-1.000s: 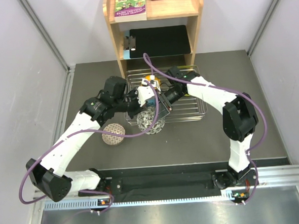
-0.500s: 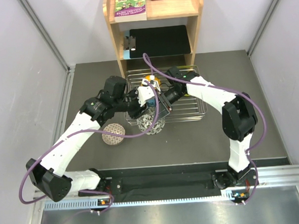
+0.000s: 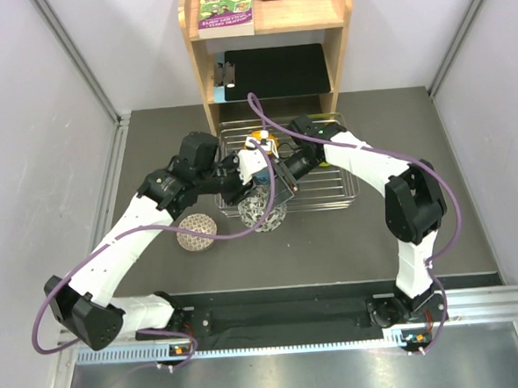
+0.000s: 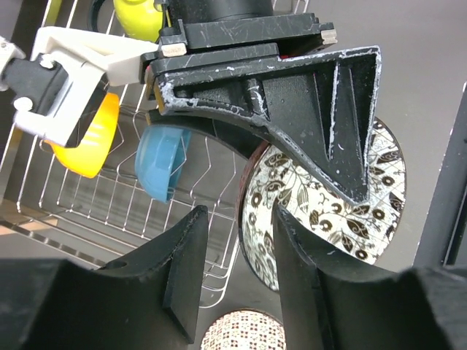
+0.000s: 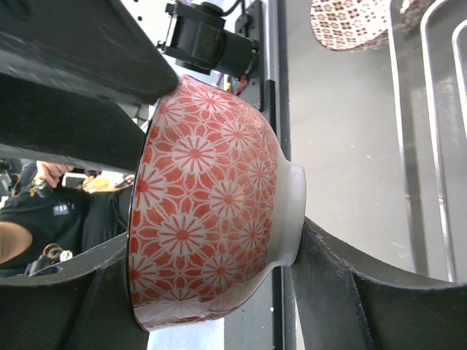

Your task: Load the bowls into the dish rack

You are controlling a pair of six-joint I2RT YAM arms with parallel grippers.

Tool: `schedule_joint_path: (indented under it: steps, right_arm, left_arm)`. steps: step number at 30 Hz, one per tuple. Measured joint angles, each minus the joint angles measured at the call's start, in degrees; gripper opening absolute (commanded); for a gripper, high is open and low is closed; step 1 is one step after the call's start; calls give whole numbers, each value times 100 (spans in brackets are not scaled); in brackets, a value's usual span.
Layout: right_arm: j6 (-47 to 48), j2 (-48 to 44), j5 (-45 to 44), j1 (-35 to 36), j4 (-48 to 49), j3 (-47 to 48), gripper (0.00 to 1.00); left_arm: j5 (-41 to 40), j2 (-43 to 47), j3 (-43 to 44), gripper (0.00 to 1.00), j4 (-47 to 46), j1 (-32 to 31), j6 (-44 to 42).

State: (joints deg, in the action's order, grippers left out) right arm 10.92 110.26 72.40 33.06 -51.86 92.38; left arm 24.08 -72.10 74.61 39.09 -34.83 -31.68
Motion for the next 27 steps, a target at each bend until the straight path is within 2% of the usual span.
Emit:
schedule_joint_path:
  steps: [12, 23, 27]
  right_arm:
    - [-59, 0, -372, -240, 46, 0, 0]
    - [-94, 0, -861, -1071, 9, 452, 0]
    - [-83, -7, -1333, -1355, 33, 640, 0]
  left_arm:
    - [-328, 468, -48, 47, -4, 15, -4]
    - [-699, 728, -599, 46, -26, 203, -109]
    - [-719, 826, -824, 45, -37, 461, -153]
